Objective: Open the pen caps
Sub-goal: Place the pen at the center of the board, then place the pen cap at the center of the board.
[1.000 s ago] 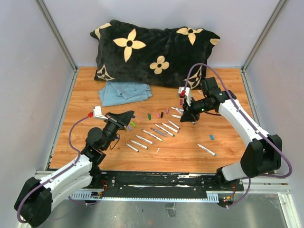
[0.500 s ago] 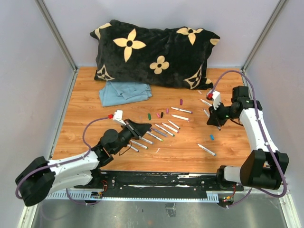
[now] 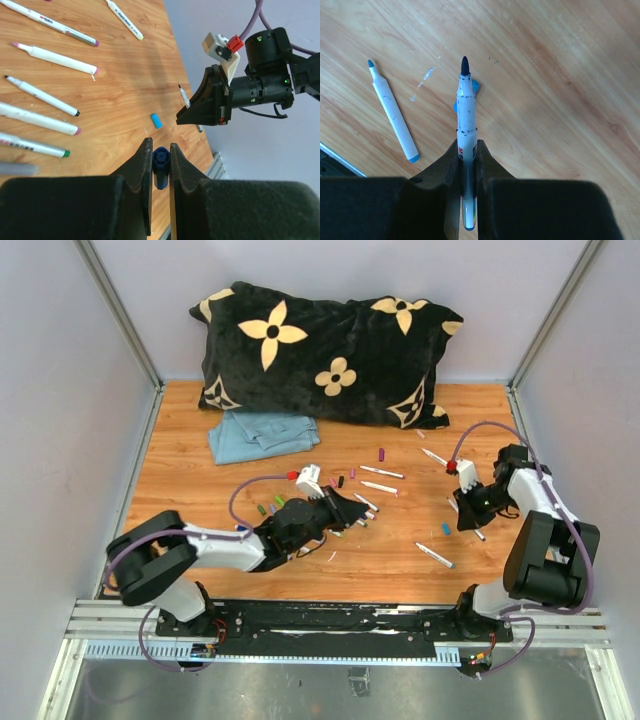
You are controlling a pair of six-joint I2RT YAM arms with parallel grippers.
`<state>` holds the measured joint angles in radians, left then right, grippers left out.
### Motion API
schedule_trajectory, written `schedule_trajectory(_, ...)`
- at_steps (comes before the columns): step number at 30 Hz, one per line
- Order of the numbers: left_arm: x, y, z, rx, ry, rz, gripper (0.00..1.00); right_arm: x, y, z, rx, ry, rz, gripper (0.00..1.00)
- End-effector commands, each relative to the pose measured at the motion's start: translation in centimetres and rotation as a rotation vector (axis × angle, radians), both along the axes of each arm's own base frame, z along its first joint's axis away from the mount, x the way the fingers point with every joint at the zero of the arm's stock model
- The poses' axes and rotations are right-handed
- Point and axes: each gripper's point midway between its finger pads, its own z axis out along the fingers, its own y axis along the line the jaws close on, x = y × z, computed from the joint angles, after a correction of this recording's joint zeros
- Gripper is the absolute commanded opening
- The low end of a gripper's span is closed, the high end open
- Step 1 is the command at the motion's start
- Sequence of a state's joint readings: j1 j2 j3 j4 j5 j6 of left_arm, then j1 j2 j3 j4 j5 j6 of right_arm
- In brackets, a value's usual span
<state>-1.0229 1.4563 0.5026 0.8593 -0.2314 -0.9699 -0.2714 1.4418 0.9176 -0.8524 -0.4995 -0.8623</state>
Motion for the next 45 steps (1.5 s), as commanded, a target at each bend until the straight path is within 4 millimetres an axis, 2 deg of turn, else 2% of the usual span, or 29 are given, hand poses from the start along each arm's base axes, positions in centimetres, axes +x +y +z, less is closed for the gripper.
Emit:
schedule_trajectory(1, 1.1, -3.9, -0.9, -0.006, 0.021, -0.035, 0.00, 0.1, -1.8, -1.8, -0.065, 0.035, -0.017, 0.11)
schedule_trajectory(2, 1.3, -5.0, -1.4, -0.004, 0.034, -0.051, 0.00, 0.3, -1.9, -2.0, -0.068, 0.042, -0.022, 0.11)
schedule_trajectory(3, 1.6, -6.1, -2.7, 0.014, 0.052, -0.069, 0.00, 0.4, -2.0, -2.3, -0.070, 0.053, -0.028, 0.12)
schedule_trajectory(5, 2.1, -8.0, -3.0, 0.005, 0.068, -0.096, 0.00, 0.7, -2.2, -2.7, -0.071, 0.070, -0.035, 0.12)
schedule_trajectory(6, 2.3, -8.9, -4.3, 0.027, 0.091, -0.104, 0.00, 0.7, -2.3, -2.9, -0.070, 0.083, -0.038, 0.13)
schedule_trajectory(9, 3.3, -10.9, -5.9, 0.069, 0.133, -0.104, 0.00, 0.8, -2.3, -3.6, -0.066, 0.109, -0.044, 0.13)
schedule_trajectory(18, 5.9, -13.9, -9.5, 0.182, 0.237, -0.035, 0.00, 0.9, -2.2, -4.4, -0.050, 0.128, -0.054, 0.15)
schedule_trajectory(23, 6.5, -14.9, -11.3, 0.249, 0.287, -0.024, 0.00, 0.9, -2.1, -4.6, -0.043, 0.136, -0.054, 0.16)
schedule_trajectory(27, 7.0, -15.0, -12.6, 0.282, 0.317, 0.006, 0.00, 0.8, -2.0, -4.6, -0.039, 0.137, -0.053, 0.17)
schedule_trajectory(45, 9.6, -16.6, -15.3, 0.403, 0.375, 0.044, 0.01, 0.6, -1.7, -4.7, -0.024, 0.147, -0.046, 0.19)
